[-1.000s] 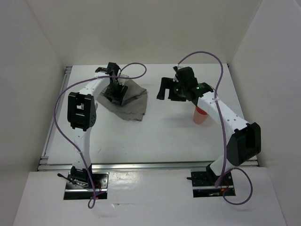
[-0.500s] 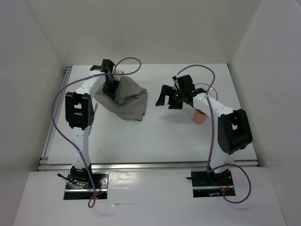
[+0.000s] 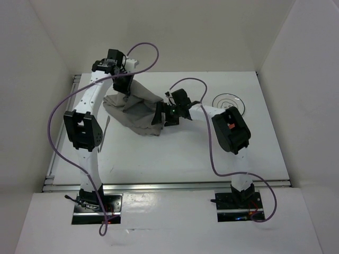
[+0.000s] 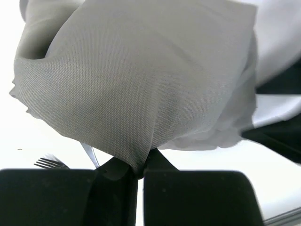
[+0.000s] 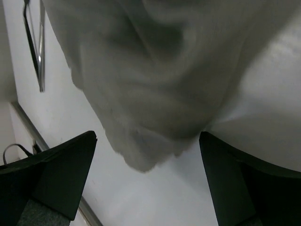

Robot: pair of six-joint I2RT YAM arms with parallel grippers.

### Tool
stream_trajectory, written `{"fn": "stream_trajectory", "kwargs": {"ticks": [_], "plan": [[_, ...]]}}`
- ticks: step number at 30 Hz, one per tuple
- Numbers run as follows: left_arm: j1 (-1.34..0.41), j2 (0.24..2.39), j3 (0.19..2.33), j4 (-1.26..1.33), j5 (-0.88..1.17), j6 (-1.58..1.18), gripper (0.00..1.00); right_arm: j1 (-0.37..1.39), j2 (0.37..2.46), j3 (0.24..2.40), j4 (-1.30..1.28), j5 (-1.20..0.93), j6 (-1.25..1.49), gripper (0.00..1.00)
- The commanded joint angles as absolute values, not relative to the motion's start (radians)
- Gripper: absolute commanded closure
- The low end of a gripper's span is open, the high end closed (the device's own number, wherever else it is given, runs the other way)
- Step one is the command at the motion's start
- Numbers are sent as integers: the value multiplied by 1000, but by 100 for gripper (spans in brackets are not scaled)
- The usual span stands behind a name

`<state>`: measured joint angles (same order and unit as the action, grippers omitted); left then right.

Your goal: Set the dinner table for one person

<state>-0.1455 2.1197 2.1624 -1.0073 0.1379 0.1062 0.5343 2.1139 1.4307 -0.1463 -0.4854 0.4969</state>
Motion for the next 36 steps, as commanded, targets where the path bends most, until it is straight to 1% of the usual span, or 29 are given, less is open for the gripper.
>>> {"fn": "stream_trajectory", "kwargs": {"ticks": [1,3,4,5,6,7,8,10,12,14,15,16,18,19,21,22,24,26,27,28,30,31,32,33,36], "plan": [[-161,2065,2198,-1032,170,127,100,525,2232,1509,-135,-471,511,1],[-161,2065,2226,-1041,146,127,100,525,2241,1509,-112,-482,532,17],[-161,2065,2226,-1042,146,127,100,525,2250,1509,-79,-491,532,28],[-161,2056,2238,-1042,134,127,100,525,2259,1499,-69,-491,547,41],[-161,2056,2247,-1042,118,136,100,525,2260,1509,-69,-491,566,73],[-161,2043,2247,-1032,109,137,100,525,2275,1519,-80,-491,566,88],[-161,2043,2247,-1032,98,137,100,525,2284,1519,-104,-491,566,100],[-161,2013,2247,-1000,48,147,100,525,2270,1531,-126,-463,566,100],[-161,1994,2247,-939,0,173,100,499,2211,1531,-158,-373,534,100],[-161,1971,2256,-879,-79,195,100,460,2175,1592,-204,-265,503,100],[-150,1971,2278,-817,-106,215,100,416,2165,1639,-269,-238,458,100],[-150,1971,2295,-786,-154,215,100,396,2164,1772,-311,-213,434,100],[-140,1980,2354,-724,-199,227,100,367,2199,1946,-447,-112,349,100],[-140,1994,2370,-666,-237,238,100,358,2216,2129,-489,-63,316,100],[-127,1994,2381,-605,-270,238,100,357,2264,2302,-585,77,255,100],[-118,1994,2381,-573,-281,238,100,357,2264,2430,-603,116,205,100],[-107,1968,2381,-499,-269,248,100,357,2226,2476,-592,197,163,100],[-107,1948,2381,-485,-216,271,100,357,2150,2380,-537,222,115,100],[-107,1930,2381,-485,-194,272,100,357,2053,2318,-475,235,104,100],[-107,1901,2337,-500,-133,290,100,367,2002,2177,-447,235,92,100],[-107,1865,2263,-523,-88,313,100,367,1909,2029,-398,215,92,100],[-118,1844,2167,-543,-71,324,100,379,1828,1955,-368,215,92,100],[-118,1812,2123,-563,-42,336,100,394,1794,1833,-368,215,101,100],[-118,1799,2087,-589,-28,336,100,394,1737,1783,-368,238,101,100],[-118,1752,1978,-702,46,305,100,419,1655,1652,-368,264,120,100]]}}
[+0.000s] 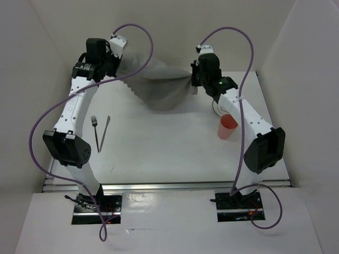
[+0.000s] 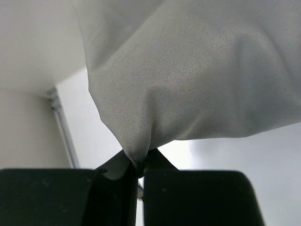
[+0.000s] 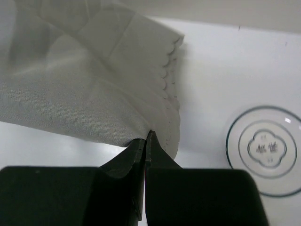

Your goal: Set the dinner table for one person

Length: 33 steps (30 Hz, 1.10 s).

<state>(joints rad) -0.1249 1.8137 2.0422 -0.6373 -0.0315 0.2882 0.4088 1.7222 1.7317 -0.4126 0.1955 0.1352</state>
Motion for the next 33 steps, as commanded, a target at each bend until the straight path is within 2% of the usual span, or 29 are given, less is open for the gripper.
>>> {"fn": "stream_trajectory", "kwargs": {"ticks": [1,3,6,7,9,11,15,18,20,22,26,30,31,33], "plan": [[-127,1741,1935,-731,64,293,100,419,1611,1634,-368,264,129,100],[-127,1723,1889,-810,116,281,100,419,1576,1582,-397,252,156,100],[-127,1665,1712,-860,176,290,86,457,1505,1445,-433,219,210,100],[-127,1649,1657,-874,196,313,57,468,1471,1399,-433,191,227,100],[-127,1617,1522,-902,222,339,17,482,1445,1282,-433,167,285,100],[-127,1603,1442,-923,238,348,1,482,1425,1215,-433,143,331,100],[-114,1607,1405,-974,290,357,1,482,1411,1192,-413,107,353,100],[-114,1626,1405,-1015,290,399,10,482,1420,1183,-413,97,362,100],[-144,1614,1362,-1002,247,426,10,482,1430,1183,-400,88,362,100],[-178,1547,1280,-912,161,488,10,482,1430,1163,-400,87,371,100],[-421,1409,1112,-724,-47,633,8,482,1439,1163,-390,75,380,100],[-589,1338,922,-493,-191,709,3,482,1439,1152,-379,75,399,100],[-603,1338,901,-441,-256,709,0,482,1439,1152,-379,75,399,100],[-612,1370,887,-328,-302,698,0,482,1439,1152,-370,75,399,100]]}}
